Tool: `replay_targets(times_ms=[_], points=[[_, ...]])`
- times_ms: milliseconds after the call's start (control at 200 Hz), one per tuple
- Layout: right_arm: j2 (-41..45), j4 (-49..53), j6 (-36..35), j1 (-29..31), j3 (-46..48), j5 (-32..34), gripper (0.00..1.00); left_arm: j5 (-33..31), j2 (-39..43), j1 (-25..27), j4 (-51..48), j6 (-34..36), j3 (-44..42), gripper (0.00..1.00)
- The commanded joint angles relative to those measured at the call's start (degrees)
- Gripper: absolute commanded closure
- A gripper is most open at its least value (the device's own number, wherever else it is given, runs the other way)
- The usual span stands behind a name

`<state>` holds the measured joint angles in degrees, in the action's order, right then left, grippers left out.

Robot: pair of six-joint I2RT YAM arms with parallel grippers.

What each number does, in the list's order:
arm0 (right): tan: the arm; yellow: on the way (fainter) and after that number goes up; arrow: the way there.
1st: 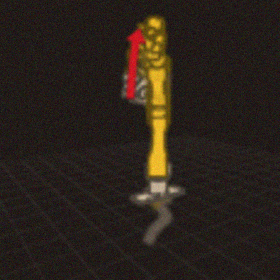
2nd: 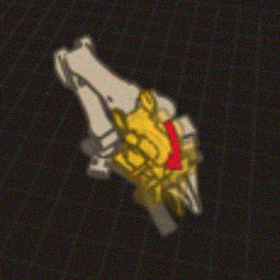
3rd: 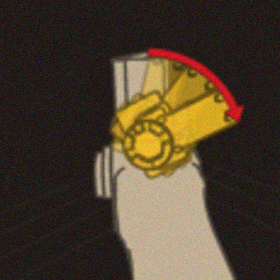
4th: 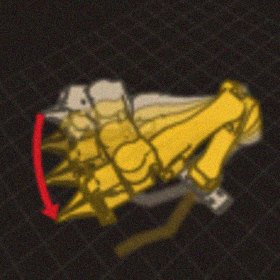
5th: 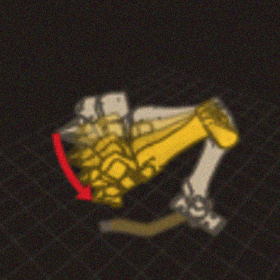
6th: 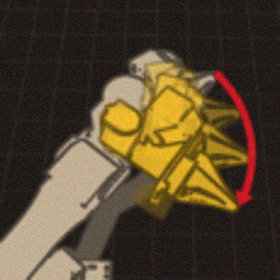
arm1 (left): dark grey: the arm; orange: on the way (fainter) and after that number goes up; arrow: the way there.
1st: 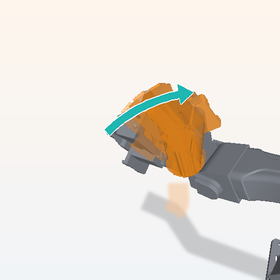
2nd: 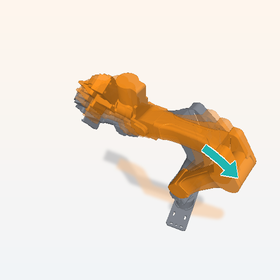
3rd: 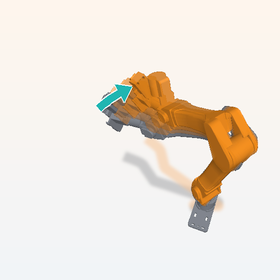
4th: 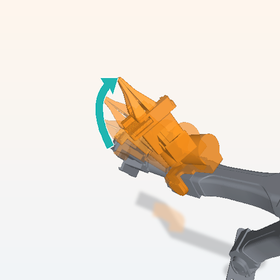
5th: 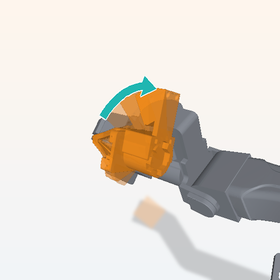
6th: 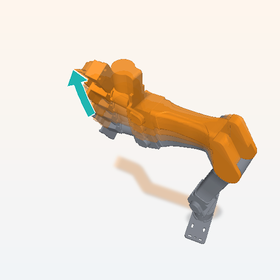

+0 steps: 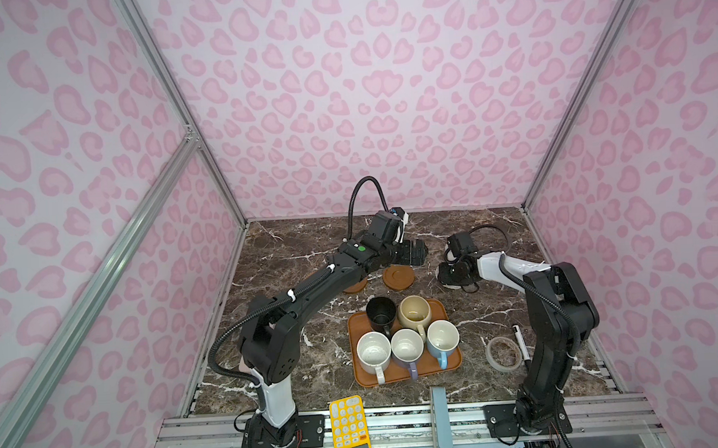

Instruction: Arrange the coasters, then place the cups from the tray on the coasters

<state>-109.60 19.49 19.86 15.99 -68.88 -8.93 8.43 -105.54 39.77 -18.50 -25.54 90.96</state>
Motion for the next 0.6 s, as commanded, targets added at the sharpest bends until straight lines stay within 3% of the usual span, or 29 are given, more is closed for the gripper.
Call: replay_targets(times_ms=[0,260,595], points=[[-2.57,4.17,-0.25,0.73,-1.58,-2.50,0.50,-0.79,-0.38,-0.38,-0.09,-0.27,0.89,0.02],[-6.52,5.68,-0.16,1.61,-6.73,-3.50,0.52,0.86,-1.90,-0.84,1.05,-1.51,1.06,0.03],[-4.08,6.79,0.18,2.46,-6.30,-2.04,0.51,1.04,-1.95,-0.83,1.33,-1.79,0.96,0.03]])
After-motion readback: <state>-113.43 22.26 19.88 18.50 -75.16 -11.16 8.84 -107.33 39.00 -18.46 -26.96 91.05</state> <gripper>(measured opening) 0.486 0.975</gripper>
